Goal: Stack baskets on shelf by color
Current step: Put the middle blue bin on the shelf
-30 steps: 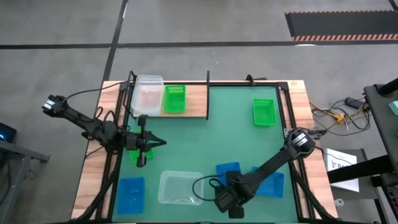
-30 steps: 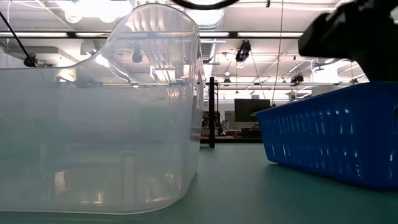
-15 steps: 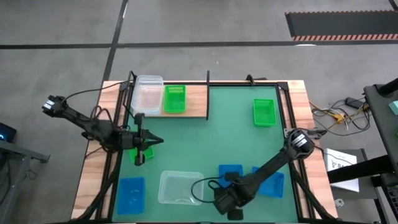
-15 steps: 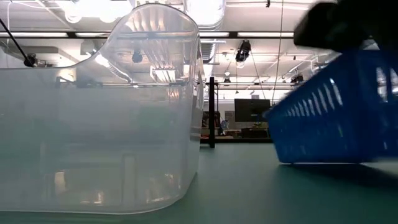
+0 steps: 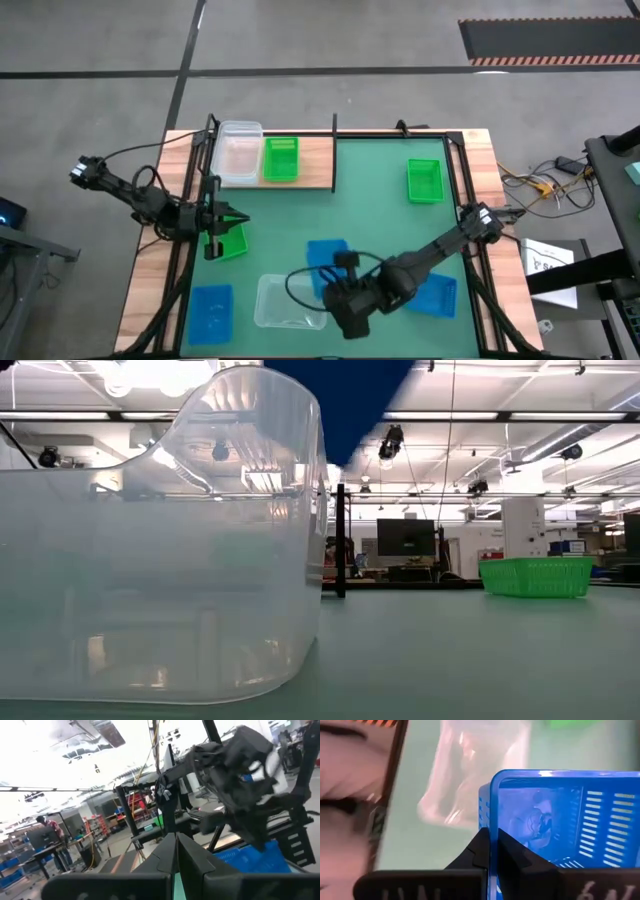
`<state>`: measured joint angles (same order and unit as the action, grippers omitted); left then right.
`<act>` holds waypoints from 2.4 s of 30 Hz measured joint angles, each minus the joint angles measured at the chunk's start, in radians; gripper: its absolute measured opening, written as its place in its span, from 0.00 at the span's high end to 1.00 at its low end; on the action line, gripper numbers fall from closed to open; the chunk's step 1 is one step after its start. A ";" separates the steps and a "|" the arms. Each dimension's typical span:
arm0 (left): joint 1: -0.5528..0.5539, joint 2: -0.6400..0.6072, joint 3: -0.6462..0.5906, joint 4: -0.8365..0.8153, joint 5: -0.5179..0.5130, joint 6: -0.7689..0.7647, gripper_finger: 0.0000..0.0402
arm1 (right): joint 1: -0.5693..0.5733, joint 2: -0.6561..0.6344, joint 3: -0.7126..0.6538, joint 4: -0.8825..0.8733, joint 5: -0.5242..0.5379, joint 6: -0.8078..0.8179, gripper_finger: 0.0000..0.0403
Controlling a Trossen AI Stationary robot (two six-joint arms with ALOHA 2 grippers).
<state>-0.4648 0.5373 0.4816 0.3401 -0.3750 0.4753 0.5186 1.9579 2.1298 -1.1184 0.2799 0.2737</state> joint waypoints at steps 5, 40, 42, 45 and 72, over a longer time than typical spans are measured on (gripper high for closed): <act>0.000 0.001 0.000 -0.009 0.007 -0.017 1.00 | -0.108 0.000 0.075 0.010 0.081 -0.188 0.98; 0.000 -0.070 -0.002 -0.053 0.008 -0.010 1.00 | -0.774 0.183 0.073 0.036 -0.087 -0.625 0.98; 0.000 -0.071 -0.002 -0.053 0.008 0.000 1.00 | -0.775 0.199 0.073 0.021 -0.087 -0.625 0.98; 0.000 -0.073 -0.003 -0.053 0.008 0.003 1.00 | -0.774 0.219 0.073 0.014 -0.089 -0.625 0.98; 0.000 -0.074 -0.003 -0.053 0.008 0.004 1.00 | -0.755 0.296 0.073 0.088 -0.150 -0.491 0.92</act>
<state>-0.4649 0.4633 0.4782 0.2874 -0.3668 0.4789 -0.2359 2.2536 2.2024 -1.0307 0.1295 -0.2172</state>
